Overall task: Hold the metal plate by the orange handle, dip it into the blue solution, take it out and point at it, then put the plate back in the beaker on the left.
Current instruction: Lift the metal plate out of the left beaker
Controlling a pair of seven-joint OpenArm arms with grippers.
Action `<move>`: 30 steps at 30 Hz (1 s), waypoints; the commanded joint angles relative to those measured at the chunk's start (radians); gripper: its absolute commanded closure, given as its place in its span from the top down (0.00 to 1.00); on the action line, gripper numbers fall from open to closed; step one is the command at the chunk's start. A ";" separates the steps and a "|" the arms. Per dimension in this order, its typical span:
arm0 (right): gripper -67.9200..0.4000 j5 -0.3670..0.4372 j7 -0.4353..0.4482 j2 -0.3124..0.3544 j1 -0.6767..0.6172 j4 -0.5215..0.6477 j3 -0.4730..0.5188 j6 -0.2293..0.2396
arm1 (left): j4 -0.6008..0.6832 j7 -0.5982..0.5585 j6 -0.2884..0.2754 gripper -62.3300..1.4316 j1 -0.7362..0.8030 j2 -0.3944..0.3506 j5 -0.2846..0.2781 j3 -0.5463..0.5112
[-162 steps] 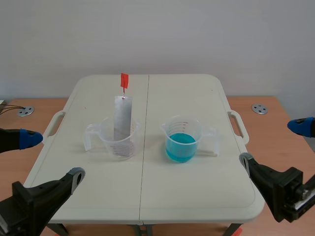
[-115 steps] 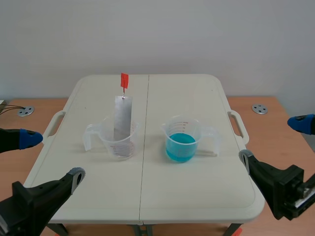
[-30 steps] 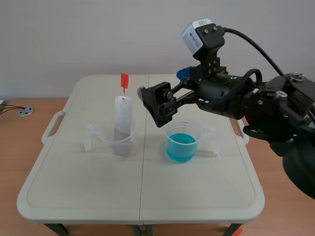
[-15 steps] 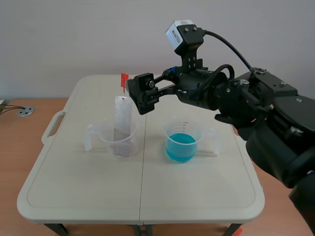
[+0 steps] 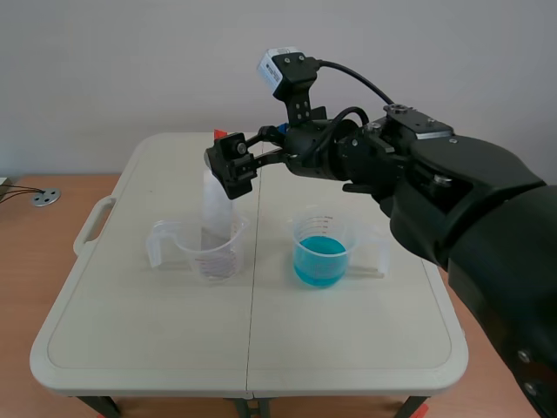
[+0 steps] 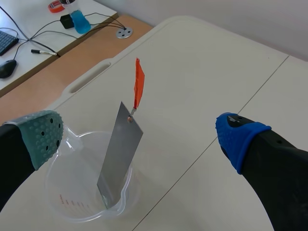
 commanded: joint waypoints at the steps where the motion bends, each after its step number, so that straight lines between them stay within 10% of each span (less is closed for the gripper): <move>1: 0.98 0.005 0.023 -0.018 0.047 -0.012 -0.009 0.001 | 0.010 -0.006 -0.003 0.05 -0.002 0.002 -0.006 0.003; 24: 0.97 -0.021 0.078 -0.162 0.224 -0.303 -0.093 0.005 | 0.011 0.016 -0.003 0.05 -0.013 0.002 -0.006 0.003; 30: 0.83 -0.021 0.069 -0.162 0.222 -0.303 -0.093 0.005 | 0.011 0.009 -0.003 0.05 -0.002 0.002 -0.006 0.003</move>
